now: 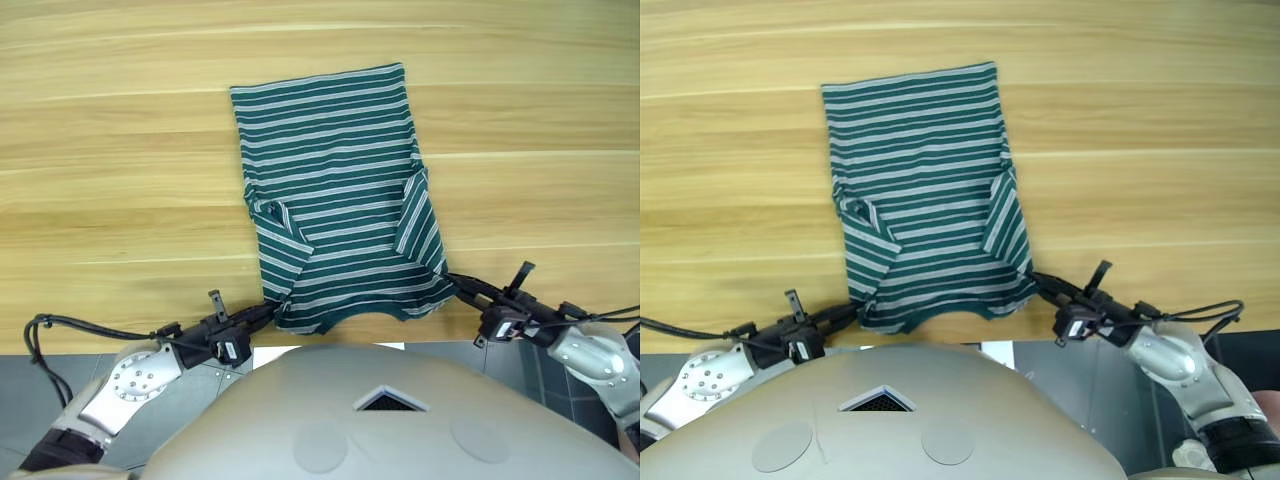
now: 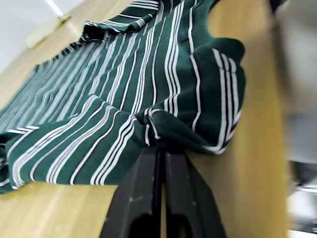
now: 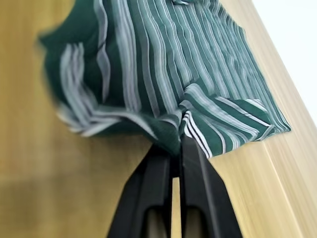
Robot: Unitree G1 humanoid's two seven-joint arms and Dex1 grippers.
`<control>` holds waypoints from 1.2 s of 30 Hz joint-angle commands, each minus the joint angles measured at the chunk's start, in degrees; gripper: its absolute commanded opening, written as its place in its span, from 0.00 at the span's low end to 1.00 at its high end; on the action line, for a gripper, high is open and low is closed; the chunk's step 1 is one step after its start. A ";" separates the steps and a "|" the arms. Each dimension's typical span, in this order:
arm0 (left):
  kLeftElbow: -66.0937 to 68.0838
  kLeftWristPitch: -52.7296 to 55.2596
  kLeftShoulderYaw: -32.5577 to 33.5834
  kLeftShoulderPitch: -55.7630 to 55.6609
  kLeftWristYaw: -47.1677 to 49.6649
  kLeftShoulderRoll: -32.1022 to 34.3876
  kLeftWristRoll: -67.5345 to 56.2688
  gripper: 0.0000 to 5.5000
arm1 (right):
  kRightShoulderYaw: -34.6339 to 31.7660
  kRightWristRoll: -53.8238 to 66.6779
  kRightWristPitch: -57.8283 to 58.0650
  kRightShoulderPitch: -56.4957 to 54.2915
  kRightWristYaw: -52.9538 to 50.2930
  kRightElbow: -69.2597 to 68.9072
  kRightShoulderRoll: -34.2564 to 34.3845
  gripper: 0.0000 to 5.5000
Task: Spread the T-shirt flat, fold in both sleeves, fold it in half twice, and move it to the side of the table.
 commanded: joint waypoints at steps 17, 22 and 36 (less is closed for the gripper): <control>12.05 13.77 9.32 -38.85 4.83 -21.09 -7.29 0.00 | 0.00 -8.86 19.54 -43.44 -8.85 10.56 25.57 0.00; 27.21 10.83 10.45 -48.41 7.32 -24.02 -4.19 0.00 | 1.29 -13.03 19.63 -53.55 -13.96 23.79 29.37 0.00; 52.09 2.69 12.89 -60.46 10.90 -27.99 -2.79 0.00 | 5.57 -19.48 14.79 -70.25 -25.13 53.25 35.17 0.00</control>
